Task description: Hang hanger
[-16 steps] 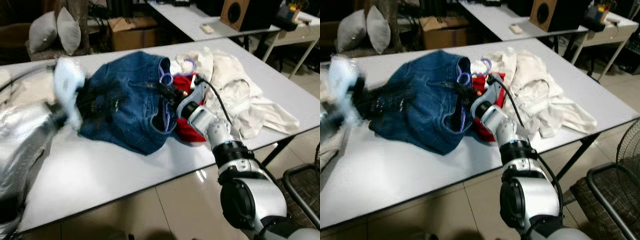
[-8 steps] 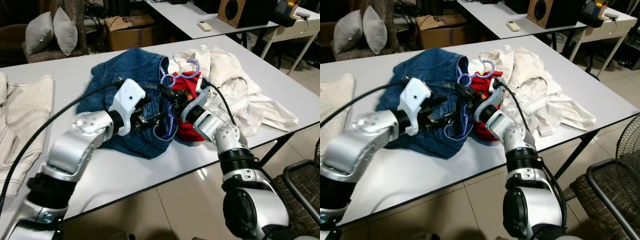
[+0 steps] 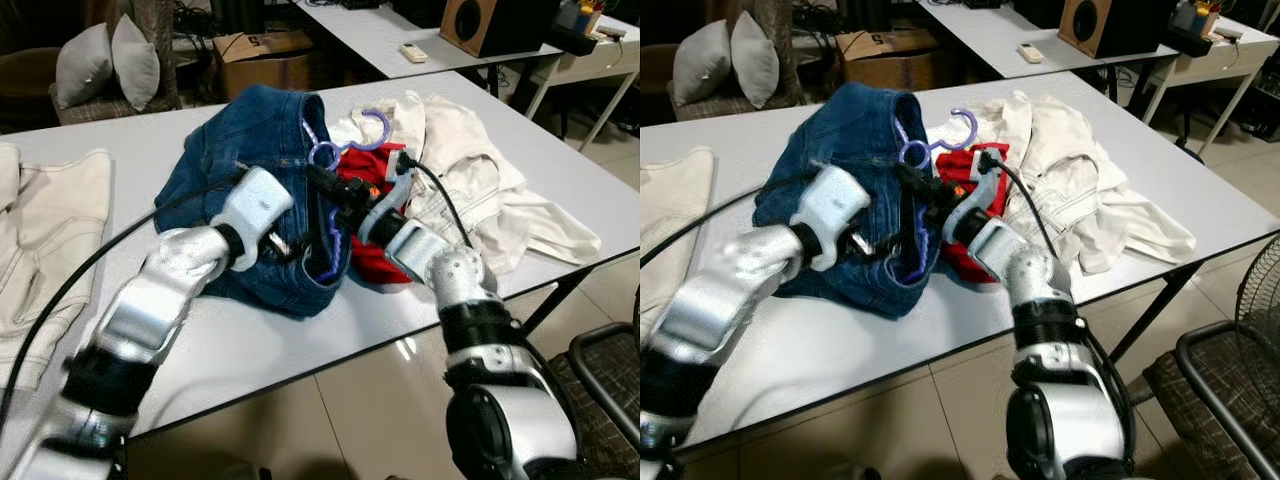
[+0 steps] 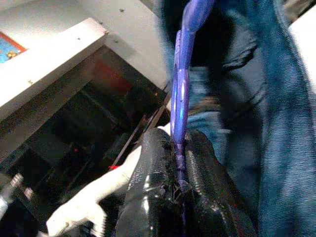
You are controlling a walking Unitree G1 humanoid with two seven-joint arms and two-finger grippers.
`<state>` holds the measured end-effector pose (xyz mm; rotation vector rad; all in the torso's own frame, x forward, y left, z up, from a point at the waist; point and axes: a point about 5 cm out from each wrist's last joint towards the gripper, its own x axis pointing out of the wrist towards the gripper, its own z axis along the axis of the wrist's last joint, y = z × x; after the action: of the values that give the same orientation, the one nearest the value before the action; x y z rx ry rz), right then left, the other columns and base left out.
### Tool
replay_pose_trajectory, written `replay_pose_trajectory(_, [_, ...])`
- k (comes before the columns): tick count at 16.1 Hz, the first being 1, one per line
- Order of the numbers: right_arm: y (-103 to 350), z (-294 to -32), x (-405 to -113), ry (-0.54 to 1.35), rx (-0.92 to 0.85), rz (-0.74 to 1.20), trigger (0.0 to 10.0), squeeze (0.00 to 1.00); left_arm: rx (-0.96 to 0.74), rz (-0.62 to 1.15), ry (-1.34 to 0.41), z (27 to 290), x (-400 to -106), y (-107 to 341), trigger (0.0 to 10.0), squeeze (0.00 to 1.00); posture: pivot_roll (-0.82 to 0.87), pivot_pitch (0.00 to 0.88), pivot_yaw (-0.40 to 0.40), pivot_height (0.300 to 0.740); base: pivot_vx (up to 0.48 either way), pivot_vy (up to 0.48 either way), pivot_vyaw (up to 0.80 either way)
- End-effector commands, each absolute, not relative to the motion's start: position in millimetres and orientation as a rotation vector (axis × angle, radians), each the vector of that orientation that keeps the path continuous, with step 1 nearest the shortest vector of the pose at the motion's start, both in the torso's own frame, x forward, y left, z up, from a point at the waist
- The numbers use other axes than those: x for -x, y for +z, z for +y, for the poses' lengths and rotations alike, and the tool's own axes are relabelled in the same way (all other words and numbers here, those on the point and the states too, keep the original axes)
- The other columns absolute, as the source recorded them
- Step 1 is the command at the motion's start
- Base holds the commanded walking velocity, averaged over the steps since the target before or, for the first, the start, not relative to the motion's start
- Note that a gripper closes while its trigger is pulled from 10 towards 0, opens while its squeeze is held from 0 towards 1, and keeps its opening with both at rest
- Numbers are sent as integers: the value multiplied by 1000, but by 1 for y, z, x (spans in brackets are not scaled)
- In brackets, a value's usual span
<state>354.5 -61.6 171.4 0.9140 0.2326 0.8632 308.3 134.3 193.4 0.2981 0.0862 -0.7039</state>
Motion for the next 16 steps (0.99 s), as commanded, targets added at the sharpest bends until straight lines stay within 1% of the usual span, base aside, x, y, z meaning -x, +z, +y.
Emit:
replay_pose_trajectory(1, [182,-65,-353,906,-883,188,10000,0,-217,-9,-752,137,-300,213,10000,1000,-95,0,23,740,0,0,0])
replay_pose_trajectory(2, [185,-73,-353,916,-839,172,10000,0,-163,-70,-803,149,-284,226,10000,1000,-93,0,16,740,0,0,0])
replay_pose_trajectory(3, [186,-75,-352,920,-823,168,10000,0,-150,-75,-812,153,-280,228,10000,1000,-93,0,16,740,0,0,0])
replay_pose_trajectory(4, [188,-83,-350,933,-784,157,10000,0,-126,-92,-818,166,-268,234,10000,302,-87,0,6,740,0,0,0])
replay_pose_trajectory(5, [190,-91,-348,945,-760,146,10000,0,-103,-109,-816,176,-259,240,10000,141,-83,0,0,740,0,0,0])
replay_pose_trajectory(6, [192,-94,-347,951,-752,138,10000,0,-90,-119,-791,181,-256,242,10000,0,-81,0,-1,740,0,0,0])
replay_pose_trajectory(7, [197,-103,-342,984,-751,100,10000,0,-49,-127,-619,202,-257,244,10000,0,-75,0,-7,740,0,0,0])
replay_pose_trajectory(8, [199,-105,-340,998,-757,89,10000,0,-53,-116,-571,208,-257,243,10000,0,-73,0,-9,740,0,0,0])
replay_pose_trajectory(9, [206,-111,-334,1031,-762,57,10000,0,-104,-90,-447,221,-259,238,10000,0,-71,0,-15,740,0,0,0])
replay_pose_trajectory(11, [216,-122,-322,1050,-732,-2,10000,0,-134,-63,-313,233,-255,234,10000,0,-72,0,-13,740,0,0,0])
replay_pose_trajectory(12, [220,-127,-318,1038,-699,-18,10000,0,-144,-68,-291,233,-250,232,10000,0,-74,0,-12,740,0,0,0])
replay_pose_trajectory(13, [228,-137,-307,1006,-622,-60,10000,0,-135,-63,-254,229,-241,223,10000,0,-75,0,-10,740,0,0,0])
replay_pose_trajectory(14, [235,-140,-300,1001,-612,-84,10000,0,-139,-39,-225,225,-237,214,10000,0,-81,0,0,740,0,0,0])
replay_pose_trajectory(15, [240,-142,-292,1014,-610,-98,10000,0,-140,-9,-214,221,-232,205,10000,0,-84,0,1,740,0,0,606])
replay_pose_trajectory(16, [245,-144,-278,1056,-570,-122,10000,0,-154,11,-194,218,-228,197,10000,0,-83,0,1,740,0,0,800])
